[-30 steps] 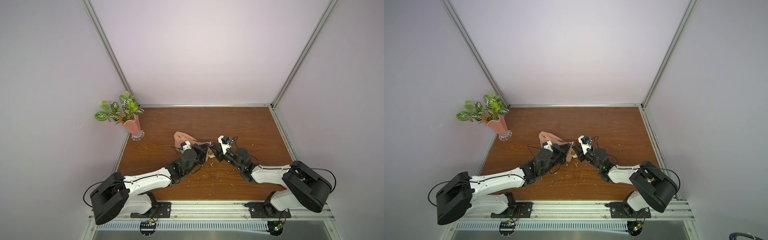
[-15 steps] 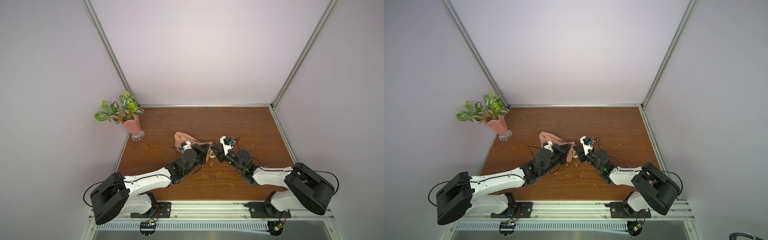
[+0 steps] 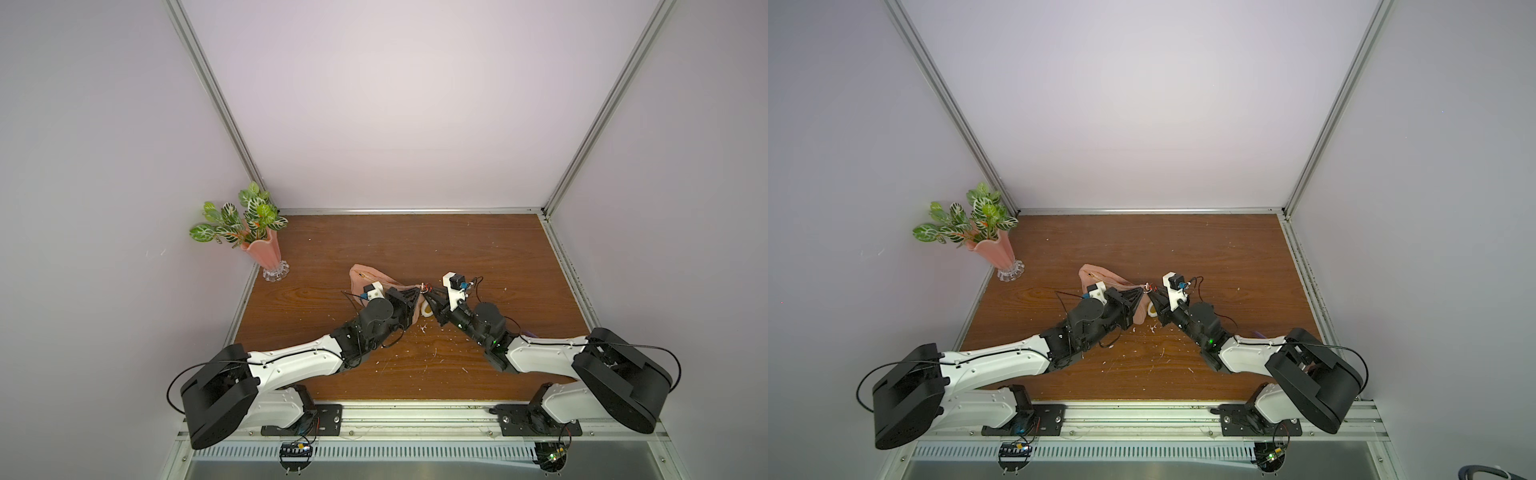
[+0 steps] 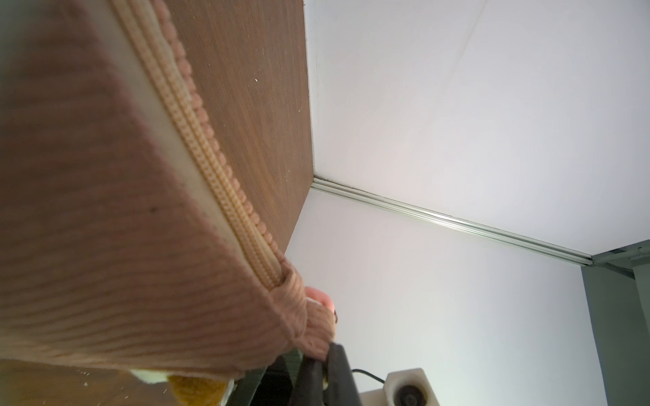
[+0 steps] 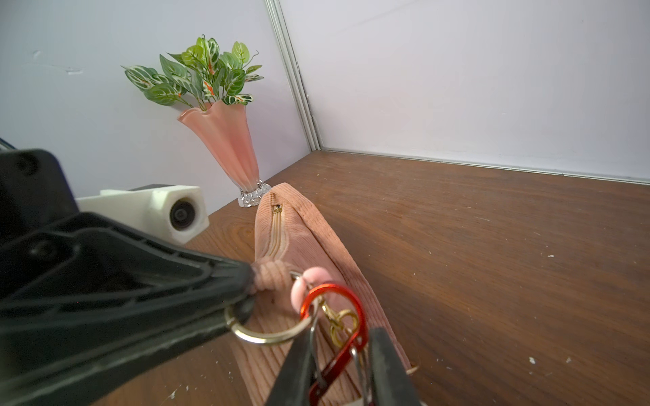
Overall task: Remove the decoration from the bag
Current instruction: Remove the decoration item from the bag.
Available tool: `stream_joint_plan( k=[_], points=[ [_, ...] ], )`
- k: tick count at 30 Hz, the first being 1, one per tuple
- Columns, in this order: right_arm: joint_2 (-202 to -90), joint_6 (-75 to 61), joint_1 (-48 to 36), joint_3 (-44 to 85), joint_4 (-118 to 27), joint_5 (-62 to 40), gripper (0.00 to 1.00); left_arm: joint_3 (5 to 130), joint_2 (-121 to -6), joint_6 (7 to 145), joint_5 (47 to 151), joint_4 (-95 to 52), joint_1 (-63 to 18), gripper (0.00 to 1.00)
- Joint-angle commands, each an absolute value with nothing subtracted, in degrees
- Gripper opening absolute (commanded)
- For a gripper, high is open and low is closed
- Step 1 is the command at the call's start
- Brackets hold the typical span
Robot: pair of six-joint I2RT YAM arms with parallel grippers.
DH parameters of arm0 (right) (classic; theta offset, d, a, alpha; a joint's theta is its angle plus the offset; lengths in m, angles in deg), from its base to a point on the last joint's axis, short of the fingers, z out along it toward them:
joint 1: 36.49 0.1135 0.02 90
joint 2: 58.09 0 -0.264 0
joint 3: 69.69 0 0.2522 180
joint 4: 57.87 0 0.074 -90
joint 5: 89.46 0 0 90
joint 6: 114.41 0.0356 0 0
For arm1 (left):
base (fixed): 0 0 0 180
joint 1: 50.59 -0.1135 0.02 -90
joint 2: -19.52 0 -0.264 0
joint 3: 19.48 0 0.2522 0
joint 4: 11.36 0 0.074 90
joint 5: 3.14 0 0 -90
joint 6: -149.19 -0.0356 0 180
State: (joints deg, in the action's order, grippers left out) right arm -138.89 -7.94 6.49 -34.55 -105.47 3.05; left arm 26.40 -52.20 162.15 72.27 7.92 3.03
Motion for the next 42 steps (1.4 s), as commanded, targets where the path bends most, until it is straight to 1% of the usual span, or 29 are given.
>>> stream_joint_plan(
  k=[1,6,9,14,19,33,38,42],
  points=[
    [-137.67,-3.63,3.82,-35.13,-100.86,19.37,0.00,26.87,-50.65,160.89,68.15,10.00,2.58,0.00],
    [-136.91,-1.15,3.82,-35.61,-98.59,24.37,0.00,26.84,-50.45,160.85,67.83,9.95,2.58,0.00],
    [-136.57,-0.49,3.72,-35.82,-97.99,25.59,0.00,26.83,-50.48,160.72,67.77,9.95,2.62,0.00],
    [-136.93,-1.32,3.76,-35.29,-100.04,22.11,0.00,27.19,-51.21,160.68,68.25,10.11,2.58,0.00],
    [-137.05,-1.48,3.96,-33.76,-101.47,16.58,0.00,28.21,-52.74,160.40,68.74,10.10,2.58,0.00],
    [-137.13,-3.83,4.92,-30.35,-104.15,12.36,0.00,30.05,-59.19,160.70,70.74,12.71,2.58,0.00],
    [-136.18,-4.38,5.06,-31.87,-105.23,12.86,0.00,30.19,-60.59,160.63,70.02,13.22,2.58,0.00],
    [-134.93,-5.52,5.03,-34.77,-109.91,11.67,0.00,30.25,-61.64,160.98,69.88,13.73,2.58,0.00]
  ],
)
